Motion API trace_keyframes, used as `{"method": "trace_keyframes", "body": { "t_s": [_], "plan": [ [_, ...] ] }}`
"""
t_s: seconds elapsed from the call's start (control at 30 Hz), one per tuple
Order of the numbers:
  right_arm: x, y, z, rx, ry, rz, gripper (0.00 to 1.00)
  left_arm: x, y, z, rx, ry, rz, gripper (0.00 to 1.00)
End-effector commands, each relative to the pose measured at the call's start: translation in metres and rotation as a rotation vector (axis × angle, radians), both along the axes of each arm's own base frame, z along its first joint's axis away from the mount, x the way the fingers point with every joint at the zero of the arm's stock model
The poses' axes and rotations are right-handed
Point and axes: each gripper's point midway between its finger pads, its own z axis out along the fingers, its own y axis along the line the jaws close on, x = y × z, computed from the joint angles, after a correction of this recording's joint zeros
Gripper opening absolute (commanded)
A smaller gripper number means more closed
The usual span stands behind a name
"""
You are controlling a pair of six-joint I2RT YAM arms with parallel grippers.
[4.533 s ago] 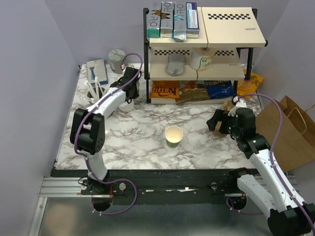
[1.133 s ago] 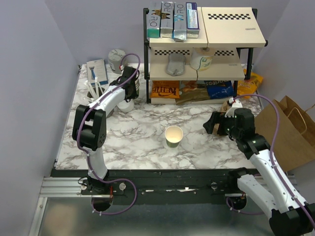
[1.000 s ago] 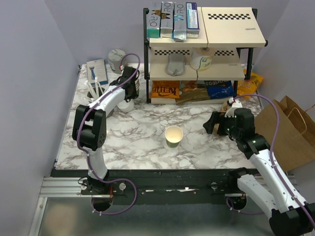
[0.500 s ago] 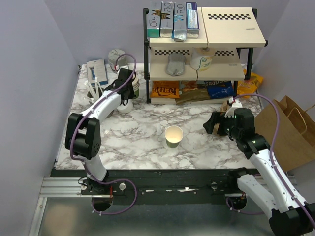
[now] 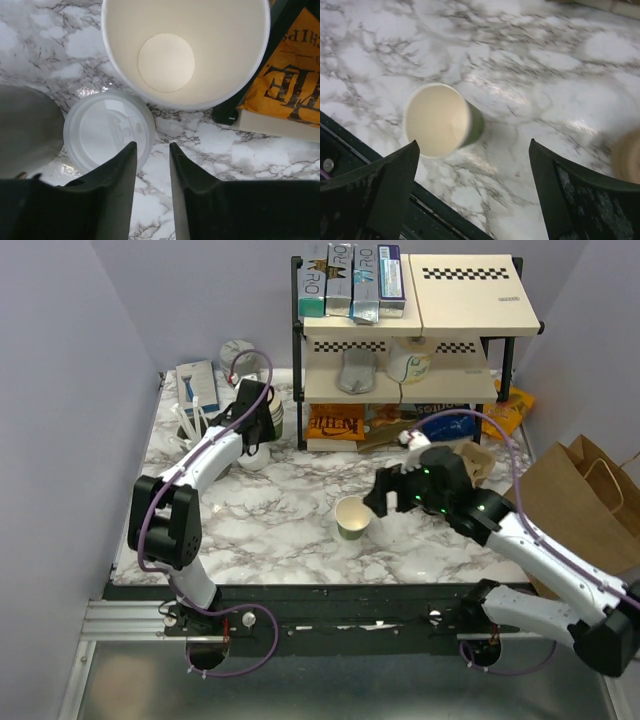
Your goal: Pack the takeout coffee
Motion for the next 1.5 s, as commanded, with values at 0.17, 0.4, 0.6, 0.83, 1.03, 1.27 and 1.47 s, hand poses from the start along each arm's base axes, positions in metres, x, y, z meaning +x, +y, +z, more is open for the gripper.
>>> {"method": "trace_keyframes", "body": {
  "t_s": [0.17,0.4,0.6,0.83,1.03,1.27,1.47],
  "plan": [
    [0.064,0.139,0.041,0.031,-0.082,-0.048,0.98,-0.069,0.038,0.069,-0.1,-0.132,0.184,0.98],
    [0.106,0.216,0.037,0.012,-0.109,-0.154,0.98,-0.122,0.038,0.119,-0.26,-0.235,0.185,0.99],
    [0.128,0.264,0.035,0.072,-0.114,-0.207,0.91,-0.151,0.053,0.155,-0.305,-0.346,0.236,0.99],
    [0.16,0.298,0.002,0.029,-0.142,-0.272,0.81,-0.162,0.065,0.143,-0.299,-0.333,0.308,0.99],
    [0.179,0.324,-0.03,0.003,-0.158,-0.267,0.76,-0.163,0.063,0.143,-0.308,-0.339,0.298,0.99],
    [0.191,0.333,-0.055,0.038,-0.134,-0.305,0.72,-0.163,0.059,0.145,-0.322,-0.35,0.271,0.99],
    [0.19,0.325,-0.081,0.044,-0.055,-0.339,0.6,-0.162,0.059,0.144,-0.313,-0.349,0.267,0.99]
  ]
}}
